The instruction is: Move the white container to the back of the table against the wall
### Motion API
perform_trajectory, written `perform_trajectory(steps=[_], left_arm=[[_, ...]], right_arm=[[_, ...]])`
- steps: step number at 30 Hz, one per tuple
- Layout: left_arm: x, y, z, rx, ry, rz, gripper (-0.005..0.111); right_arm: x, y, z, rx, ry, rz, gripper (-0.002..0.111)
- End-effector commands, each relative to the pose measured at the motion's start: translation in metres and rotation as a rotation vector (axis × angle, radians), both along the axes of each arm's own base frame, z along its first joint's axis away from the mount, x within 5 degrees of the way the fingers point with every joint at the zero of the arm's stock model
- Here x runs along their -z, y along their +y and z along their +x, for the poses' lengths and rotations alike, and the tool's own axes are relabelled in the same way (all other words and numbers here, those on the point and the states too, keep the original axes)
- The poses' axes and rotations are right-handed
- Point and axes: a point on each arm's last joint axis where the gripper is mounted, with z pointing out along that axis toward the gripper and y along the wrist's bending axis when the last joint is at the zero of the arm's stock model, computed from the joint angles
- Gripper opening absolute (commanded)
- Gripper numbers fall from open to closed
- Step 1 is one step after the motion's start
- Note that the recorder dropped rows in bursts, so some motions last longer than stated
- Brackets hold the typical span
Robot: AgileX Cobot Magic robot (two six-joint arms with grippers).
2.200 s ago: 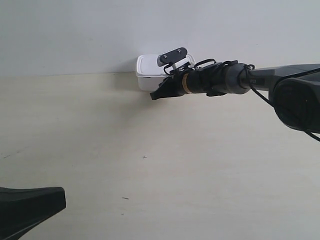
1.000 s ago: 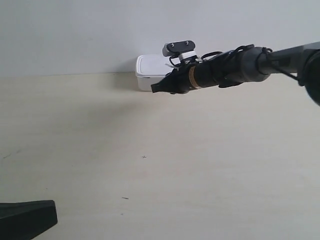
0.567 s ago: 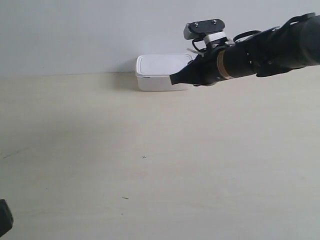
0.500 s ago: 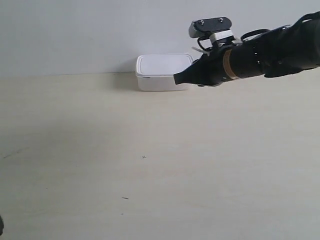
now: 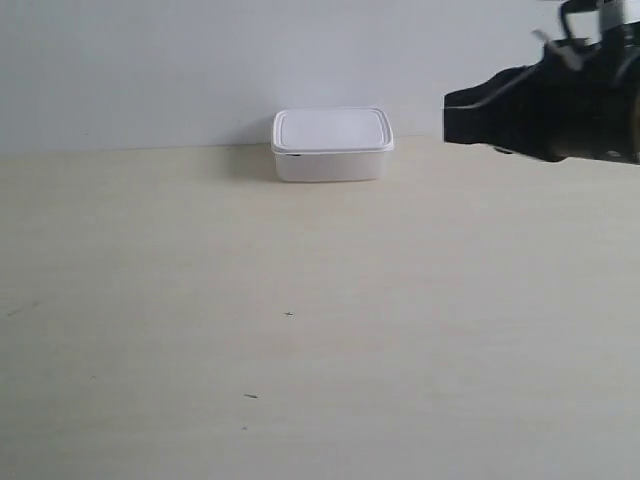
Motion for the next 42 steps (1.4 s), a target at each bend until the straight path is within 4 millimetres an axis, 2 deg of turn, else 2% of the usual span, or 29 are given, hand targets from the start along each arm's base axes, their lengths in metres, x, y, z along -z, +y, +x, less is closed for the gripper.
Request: perform_trajectory(steps=[1,6,7,9,12,17,18,23,31,36,42], left_arm=[[-0.002,0.012,0.008,-0.152,0.007,-0.064,0.000],[-0.004,0.025,0.015,-0.308,0.007,-0.105,0.000],[-0.004,0.028,0.017,-0.345,0.007,-0.115,0.000],[-0.002,0.032,0.019,-0.396,0.015,-0.128,0.000],[0.008,0.039,0.024,-0.482,0.065,-0.171,0.000],[0.030,0.037,0.028,-0.482,0.122,-0.142,0.000],[0.033,0.037,0.028,-0.486,0.130,-0.133,0.000],[0.033,0.034,0.027,-0.447,0.116,-0.099,0.000],[0.034,0.032,0.027,-0.448,0.059,0.010,0.000],[0.034,0.031,0.027,-0.446,0.021,0.087,0.000],[0.035,0.029,0.026,-0.423,0.013,0.109,0.000]], right_arm=[[-0.022,-0.012,-0.049,-0.043,-0.115,0.086,0.000],[-0.040,-0.031,-0.107,-0.043,-0.266,0.205,0.000],[-0.043,-0.039,-0.129,-0.042,-0.326,0.252,0.000],[-0.044,-0.048,-0.156,-0.045,-0.390,0.316,0.000],[-0.039,-0.059,-0.191,-0.060,-0.485,0.396,0.000],[-0.017,-0.070,-0.224,-0.090,-0.584,0.469,0.000],[-0.011,-0.070,-0.227,-0.093,-0.592,0.471,0.000],[0.026,-0.064,-0.216,-0.107,-0.490,0.448,0.000],[0.073,-0.061,-0.203,-0.082,-0.364,0.409,0.000],[0.077,-0.060,-0.203,-0.085,-0.388,0.329,0.000],[0.077,-0.060,-0.203,-0.085,-0.388,0.327,0.000]])
